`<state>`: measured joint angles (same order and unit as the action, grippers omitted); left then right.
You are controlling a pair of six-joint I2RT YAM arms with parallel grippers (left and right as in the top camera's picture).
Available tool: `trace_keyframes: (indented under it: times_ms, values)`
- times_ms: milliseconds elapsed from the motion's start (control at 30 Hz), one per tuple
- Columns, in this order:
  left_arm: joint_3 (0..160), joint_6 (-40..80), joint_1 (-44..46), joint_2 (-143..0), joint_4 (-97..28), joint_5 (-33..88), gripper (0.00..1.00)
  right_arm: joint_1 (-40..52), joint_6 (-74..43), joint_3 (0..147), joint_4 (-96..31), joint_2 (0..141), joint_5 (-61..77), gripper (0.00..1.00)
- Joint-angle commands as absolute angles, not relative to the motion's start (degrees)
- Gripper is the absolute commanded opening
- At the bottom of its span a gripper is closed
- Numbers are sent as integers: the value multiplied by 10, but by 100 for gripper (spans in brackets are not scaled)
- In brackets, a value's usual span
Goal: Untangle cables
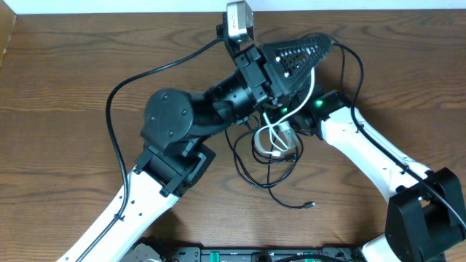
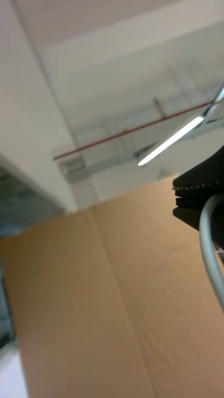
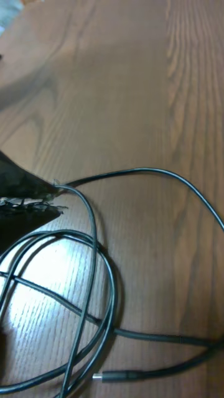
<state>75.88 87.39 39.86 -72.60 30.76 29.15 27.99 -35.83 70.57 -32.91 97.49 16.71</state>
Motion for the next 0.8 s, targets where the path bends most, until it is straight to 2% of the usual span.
trace_keyframes:
  times_ms: [0,200,367,433,467,533,600,733,767]
  values:
    - [769,886,395,-722,319,328,8,281,-364,710,-345,983,99,2]
    - [769,844,357,-722,290,297,7,261,-364,710,-379,983,76,1]
    - [769,805,306,-722,206,248,8,224,-340,710,-404,981,77,3]
    - [769,782,290,-722,182,228,8,207,-323,710,-415,980,81,17]
    - [769,764,281,-722,172,213,8,198,-320,710,-422,979,81,27]
    - [769,737,267,-722,159,190,7,182,-321,710,-435,979,82,39]
    - [769,712,252,-724,155,170,8,170,-320,710,-445,979,86,45]
    - [769,650,218,-728,155,131,7,159,-299,710,-450,979,92,69]
    - [771,637,208,-730,155,127,7,159,-299,710,-450,979,94,71]
